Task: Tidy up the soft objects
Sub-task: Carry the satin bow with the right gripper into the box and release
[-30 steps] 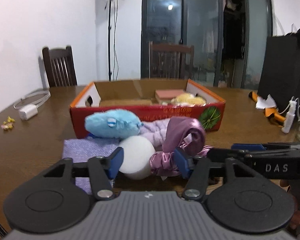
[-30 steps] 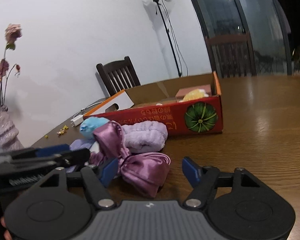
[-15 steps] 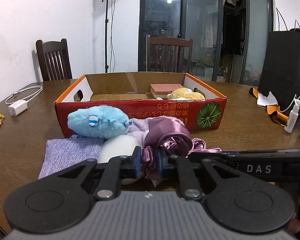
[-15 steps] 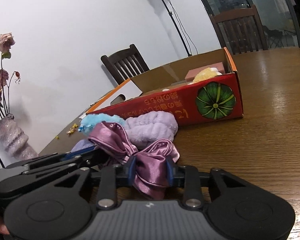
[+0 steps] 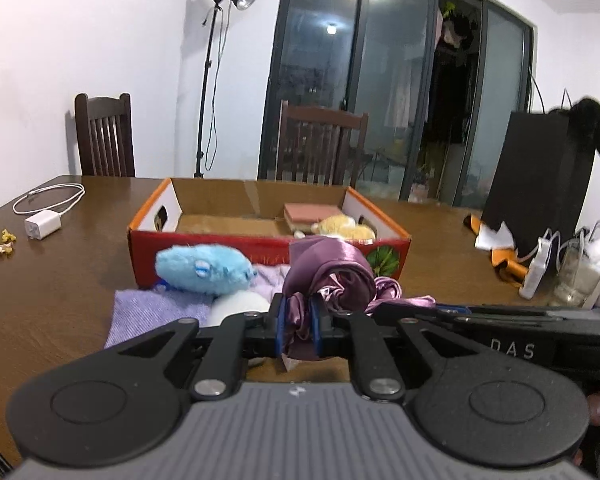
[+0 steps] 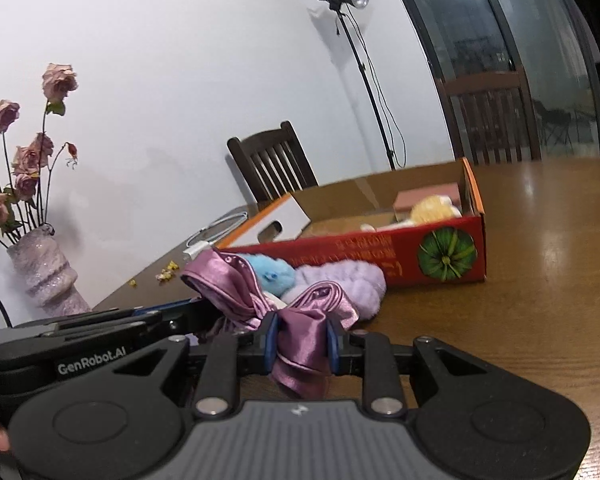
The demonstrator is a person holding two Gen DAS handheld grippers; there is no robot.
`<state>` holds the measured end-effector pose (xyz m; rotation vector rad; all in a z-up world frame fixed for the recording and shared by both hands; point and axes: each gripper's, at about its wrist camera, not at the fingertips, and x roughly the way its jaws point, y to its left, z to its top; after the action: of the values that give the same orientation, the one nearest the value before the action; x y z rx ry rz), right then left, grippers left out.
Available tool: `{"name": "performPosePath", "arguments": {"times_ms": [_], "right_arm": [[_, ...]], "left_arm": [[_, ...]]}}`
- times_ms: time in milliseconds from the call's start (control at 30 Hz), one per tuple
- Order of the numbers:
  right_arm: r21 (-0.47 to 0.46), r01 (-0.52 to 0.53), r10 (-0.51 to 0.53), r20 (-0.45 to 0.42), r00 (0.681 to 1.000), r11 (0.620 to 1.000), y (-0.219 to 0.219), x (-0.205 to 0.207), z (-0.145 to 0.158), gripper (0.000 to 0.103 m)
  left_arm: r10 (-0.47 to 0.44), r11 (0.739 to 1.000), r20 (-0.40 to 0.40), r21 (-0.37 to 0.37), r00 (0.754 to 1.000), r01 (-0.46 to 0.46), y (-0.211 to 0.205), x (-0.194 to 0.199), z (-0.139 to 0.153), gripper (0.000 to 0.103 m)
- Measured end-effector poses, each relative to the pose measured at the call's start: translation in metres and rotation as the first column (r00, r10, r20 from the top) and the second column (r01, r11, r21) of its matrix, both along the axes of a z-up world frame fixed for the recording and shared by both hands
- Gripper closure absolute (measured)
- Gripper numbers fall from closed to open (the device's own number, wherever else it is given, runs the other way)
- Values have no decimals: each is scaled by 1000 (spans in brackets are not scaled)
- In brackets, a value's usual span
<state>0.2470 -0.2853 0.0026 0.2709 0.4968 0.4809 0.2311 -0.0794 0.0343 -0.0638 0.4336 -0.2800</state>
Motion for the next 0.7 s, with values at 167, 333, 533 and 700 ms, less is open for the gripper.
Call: {"name": "performPosePath", "arguments": {"times_ms": [167,333,533,700], "right_arm": [[-23,-11,12,34,999,1000,11,21,21,80],[-42,-31,33,59,998,999,27,104,54,80],[-16,-49,48,-75,996,999,51,241,57,80],[37,-6,16,-273,962,999,71,347,30,80]], "left_arm": [[1,1000,31,-9,1000,-1,10,30,21,90],[23,1000,61,-10,998,-23,22,109,47,90],[72,997,-40,23,997,-72,35,230,53,90],[149,984,-148,123,978,-132,47,328,27,89]]}}
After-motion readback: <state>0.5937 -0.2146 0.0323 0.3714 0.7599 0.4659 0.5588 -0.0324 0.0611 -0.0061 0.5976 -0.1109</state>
